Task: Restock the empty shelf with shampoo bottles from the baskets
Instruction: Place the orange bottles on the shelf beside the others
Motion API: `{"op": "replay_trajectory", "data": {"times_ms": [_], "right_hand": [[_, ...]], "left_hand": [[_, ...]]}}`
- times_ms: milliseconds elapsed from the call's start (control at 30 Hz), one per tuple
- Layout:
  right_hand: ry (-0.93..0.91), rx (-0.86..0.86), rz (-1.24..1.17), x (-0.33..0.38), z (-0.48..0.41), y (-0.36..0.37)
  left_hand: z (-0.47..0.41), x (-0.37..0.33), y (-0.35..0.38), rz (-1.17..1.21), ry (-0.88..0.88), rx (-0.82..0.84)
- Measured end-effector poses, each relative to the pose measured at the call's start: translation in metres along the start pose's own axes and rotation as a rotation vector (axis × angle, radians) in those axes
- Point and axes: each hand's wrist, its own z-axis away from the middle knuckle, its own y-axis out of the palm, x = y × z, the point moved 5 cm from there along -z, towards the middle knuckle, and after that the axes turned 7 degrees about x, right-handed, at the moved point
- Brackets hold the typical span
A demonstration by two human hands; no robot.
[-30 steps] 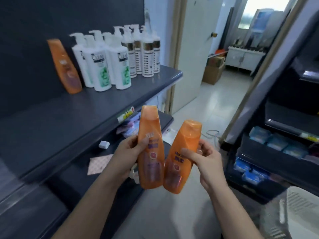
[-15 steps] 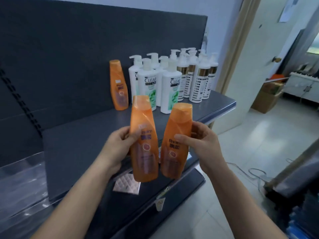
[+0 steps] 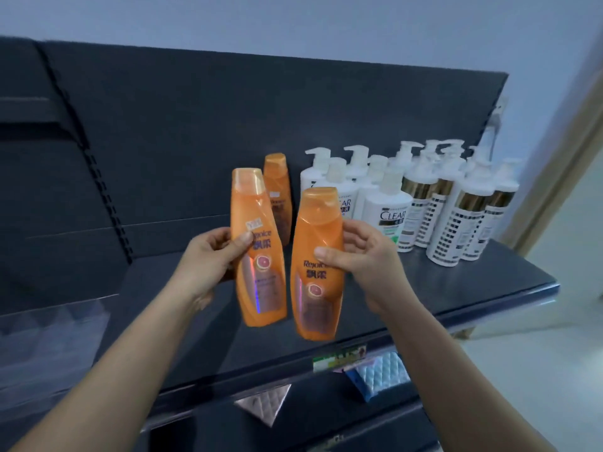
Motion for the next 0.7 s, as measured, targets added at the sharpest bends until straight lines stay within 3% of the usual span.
{"op": "replay_trajectory", "data": {"times_ms": [700], "right_hand": [[0.012,0.057,0.093,-0.048,-0.137,0.057]], "left_hand": [[-0.127,0.024,-0.060,-0.168,0.037,-0.039]]}}
